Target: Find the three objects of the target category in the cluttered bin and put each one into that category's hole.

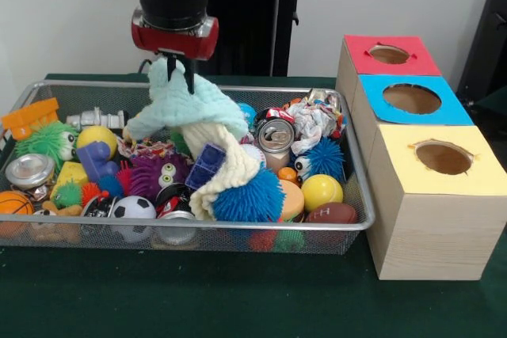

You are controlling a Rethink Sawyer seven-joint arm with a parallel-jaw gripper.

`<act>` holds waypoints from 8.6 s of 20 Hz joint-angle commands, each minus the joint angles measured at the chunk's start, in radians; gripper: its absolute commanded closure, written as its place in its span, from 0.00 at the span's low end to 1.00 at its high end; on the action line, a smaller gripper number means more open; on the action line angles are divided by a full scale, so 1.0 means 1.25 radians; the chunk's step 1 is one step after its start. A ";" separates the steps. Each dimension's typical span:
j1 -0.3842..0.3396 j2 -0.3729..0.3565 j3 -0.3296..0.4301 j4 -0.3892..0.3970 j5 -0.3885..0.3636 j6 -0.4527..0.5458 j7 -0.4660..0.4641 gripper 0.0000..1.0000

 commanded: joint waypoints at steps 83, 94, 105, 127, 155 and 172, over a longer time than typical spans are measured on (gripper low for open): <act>-0.124 0.099 0.196 0.005 -0.254 -0.095 0.019 0.00; -0.091 0.163 0.135 -0.010 -0.238 -0.161 0.014 0.00; -0.074 0.171 0.107 0.004 -0.224 -0.172 0.014 0.00; -0.020 0.174 0.082 0.018 -0.182 -0.205 0.048 0.00; 0.009 0.250 0.064 -0.042 -0.139 -0.289 0.051 0.00; 0.009 0.232 0.095 -0.069 -0.115 -0.250 0.006 0.00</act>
